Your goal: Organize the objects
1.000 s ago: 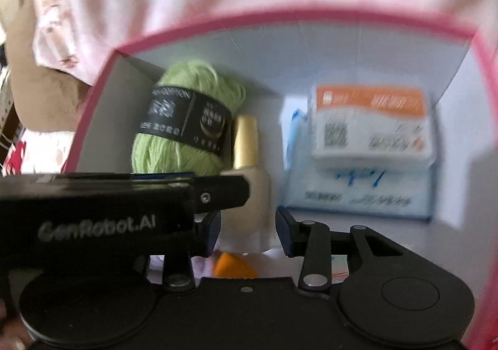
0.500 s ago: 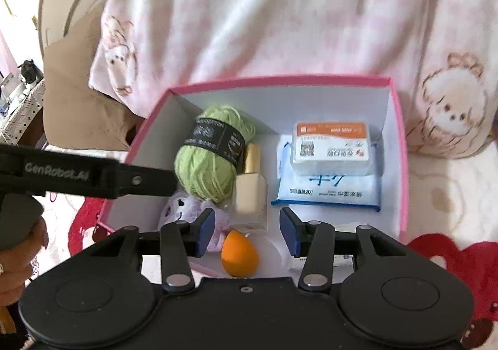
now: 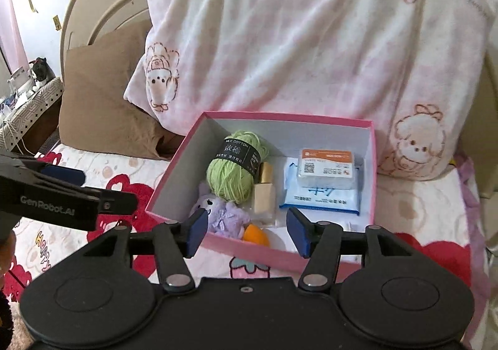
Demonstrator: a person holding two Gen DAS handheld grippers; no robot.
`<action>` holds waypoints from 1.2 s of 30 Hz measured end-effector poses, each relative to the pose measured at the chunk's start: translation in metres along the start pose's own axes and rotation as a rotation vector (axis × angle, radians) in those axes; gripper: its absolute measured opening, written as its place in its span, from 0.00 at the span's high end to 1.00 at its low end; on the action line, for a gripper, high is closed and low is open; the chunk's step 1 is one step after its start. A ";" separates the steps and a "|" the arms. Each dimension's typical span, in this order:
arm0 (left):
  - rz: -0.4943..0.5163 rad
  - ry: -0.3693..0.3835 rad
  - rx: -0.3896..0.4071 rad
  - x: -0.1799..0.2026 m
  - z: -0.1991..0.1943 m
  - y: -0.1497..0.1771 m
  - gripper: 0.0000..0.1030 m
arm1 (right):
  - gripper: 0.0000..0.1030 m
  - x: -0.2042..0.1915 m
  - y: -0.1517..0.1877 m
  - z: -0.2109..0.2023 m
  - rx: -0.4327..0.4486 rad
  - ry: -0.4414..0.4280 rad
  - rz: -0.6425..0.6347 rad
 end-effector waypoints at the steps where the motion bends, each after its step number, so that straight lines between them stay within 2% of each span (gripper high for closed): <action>1: 0.003 -0.005 0.007 0.000 -0.006 0.004 0.04 | 0.38 0.000 0.002 -0.005 0.003 0.008 0.003; 9: -0.022 0.002 0.016 -0.004 -0.033 0.035 0.04 | 0.34 0.000 0.023 -0.035 0.011 0.060 0.044; 18: -0.042 0.028 -0.013 -0.012 -0.032 0.071 0.04 | 0.28 -0.006 0.047 -0.052 0.002 0.142 0.036; 23: -0.019 -0.007 -0.028 -0.016 -0.027 0.078 0.04 | 0.23 -0.010 0.058 -0.051 -0.023 0.186 0.035; 29: -0.026 -0.003 -0.041 -0.020 -0.024 0.089 0.04 | 0.13 -0.012 0.066 -0.049 -0.040 0.235 0.047; 36: -0.052 -0.019 -0.060 -0.024 -0.020 0.095 0.04 | 0.12 -0.016 0.069 -0.050 -0.076 0.280 0.088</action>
Point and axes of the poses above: each gripper's, at about its wrist camera, not at the fingertips, and z roughly the way its jaws point, x to its right, y to its underside, the point moved 2 cm from there along z, roughly the way its jaws point, and after that the axes turned 3 degrees about x, right-handed, at the moved point
